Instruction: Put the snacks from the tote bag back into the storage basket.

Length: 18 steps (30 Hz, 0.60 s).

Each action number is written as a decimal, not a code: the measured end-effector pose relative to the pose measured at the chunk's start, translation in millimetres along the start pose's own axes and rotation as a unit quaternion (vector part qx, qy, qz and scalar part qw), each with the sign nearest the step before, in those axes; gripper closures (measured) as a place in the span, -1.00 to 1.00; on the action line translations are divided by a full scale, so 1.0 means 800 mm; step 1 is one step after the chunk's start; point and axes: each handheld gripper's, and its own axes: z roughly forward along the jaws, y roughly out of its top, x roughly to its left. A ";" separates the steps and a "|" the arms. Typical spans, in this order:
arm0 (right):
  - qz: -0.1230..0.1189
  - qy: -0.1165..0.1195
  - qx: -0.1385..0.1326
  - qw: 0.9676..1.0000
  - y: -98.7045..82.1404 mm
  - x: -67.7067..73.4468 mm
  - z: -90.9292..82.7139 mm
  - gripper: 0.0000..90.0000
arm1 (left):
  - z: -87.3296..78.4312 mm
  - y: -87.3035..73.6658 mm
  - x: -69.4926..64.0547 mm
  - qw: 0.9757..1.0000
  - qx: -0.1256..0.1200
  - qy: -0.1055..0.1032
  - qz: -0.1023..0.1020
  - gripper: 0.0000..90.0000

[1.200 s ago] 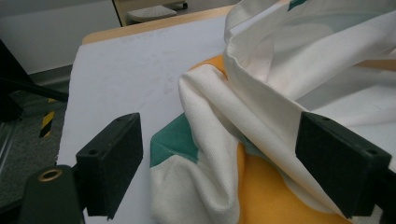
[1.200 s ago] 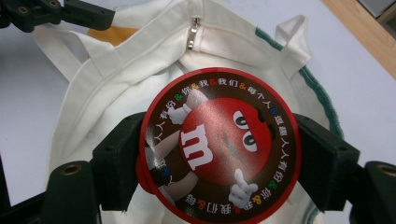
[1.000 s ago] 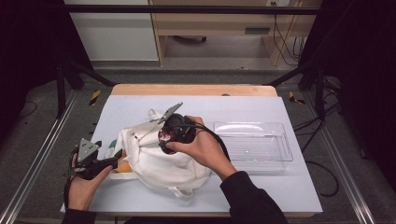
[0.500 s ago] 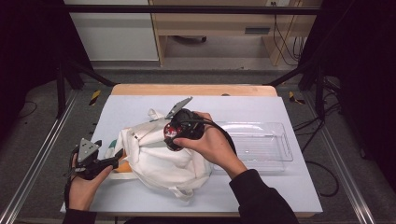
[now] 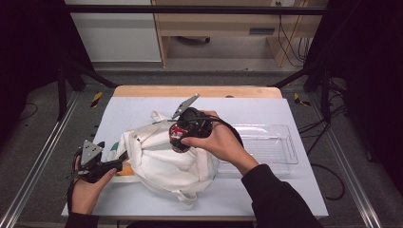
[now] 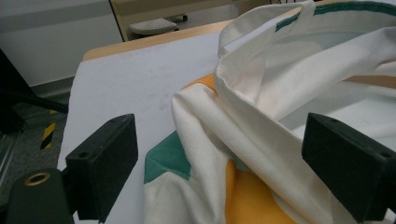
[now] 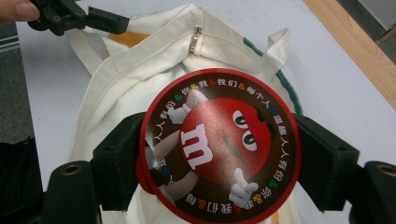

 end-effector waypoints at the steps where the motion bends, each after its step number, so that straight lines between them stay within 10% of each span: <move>1: -0.001 0.002 0.000 1.000 0.000 -0.001 0.000 -0.43 | -0.001 0.000 0.001 1.000 -0.002 0.000 -0.002 -0.76; 18: -0.011 0.007 -0.006 1.000 0.000 -0.007 -0.024 -0.43 | -0.010 0.009 0.000 1.000 -0.017 0.011 -0.023 -0.82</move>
